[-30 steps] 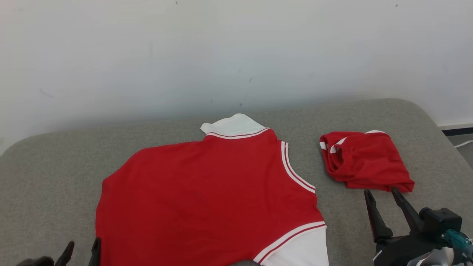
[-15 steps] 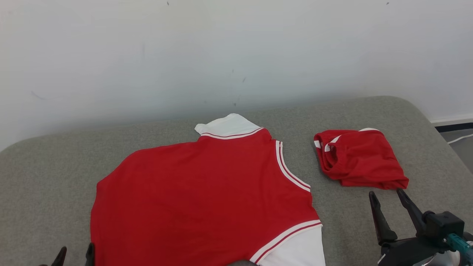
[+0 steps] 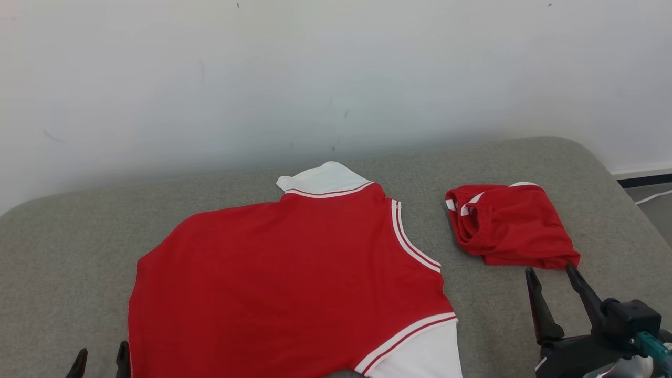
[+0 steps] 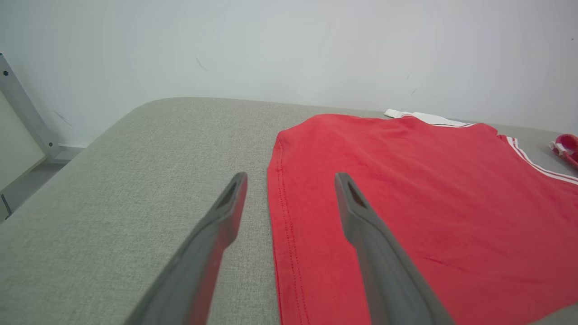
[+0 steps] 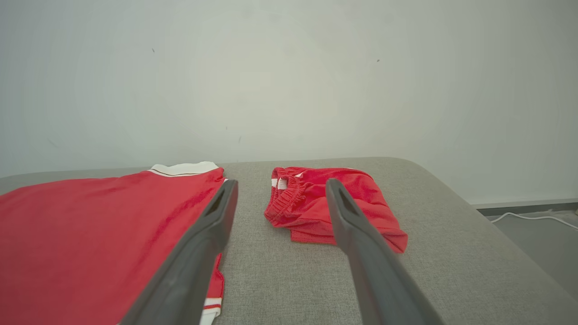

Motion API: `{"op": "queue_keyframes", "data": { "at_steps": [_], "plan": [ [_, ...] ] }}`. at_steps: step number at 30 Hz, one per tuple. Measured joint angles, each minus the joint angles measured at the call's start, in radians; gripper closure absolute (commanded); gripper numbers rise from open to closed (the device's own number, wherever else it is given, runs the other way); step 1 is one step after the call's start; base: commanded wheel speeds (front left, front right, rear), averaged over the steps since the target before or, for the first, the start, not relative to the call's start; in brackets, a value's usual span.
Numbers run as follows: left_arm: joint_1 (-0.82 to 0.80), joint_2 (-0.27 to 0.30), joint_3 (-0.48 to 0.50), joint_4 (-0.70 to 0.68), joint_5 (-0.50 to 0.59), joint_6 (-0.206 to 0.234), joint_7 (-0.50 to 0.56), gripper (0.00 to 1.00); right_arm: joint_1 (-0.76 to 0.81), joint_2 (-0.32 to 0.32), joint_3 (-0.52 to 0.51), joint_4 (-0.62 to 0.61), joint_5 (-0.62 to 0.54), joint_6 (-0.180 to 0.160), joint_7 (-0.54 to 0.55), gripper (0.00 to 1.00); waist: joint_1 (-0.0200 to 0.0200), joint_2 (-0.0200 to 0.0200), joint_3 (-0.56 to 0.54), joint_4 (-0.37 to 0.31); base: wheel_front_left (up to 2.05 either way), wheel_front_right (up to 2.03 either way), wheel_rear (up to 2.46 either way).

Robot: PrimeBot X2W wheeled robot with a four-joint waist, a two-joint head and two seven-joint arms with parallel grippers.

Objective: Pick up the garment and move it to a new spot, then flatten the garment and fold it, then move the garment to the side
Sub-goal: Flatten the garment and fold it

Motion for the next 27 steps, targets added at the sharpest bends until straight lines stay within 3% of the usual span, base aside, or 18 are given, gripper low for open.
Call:
{"op": "queue_keyframes", "data": {
  "at_steps": [27],
  "plan": [
    [0.034, -0.051, 0.081, -0.056, 0.069, 0.000, 0.003, 0.00, 0.018, 0.023, -0.036, -0.006, -0.027, 0.000, 0.000, 0.00, 0.0002, 0.0000, 0.001, 0.002, 0.00, 0.00, 0.00]
  ]
}}
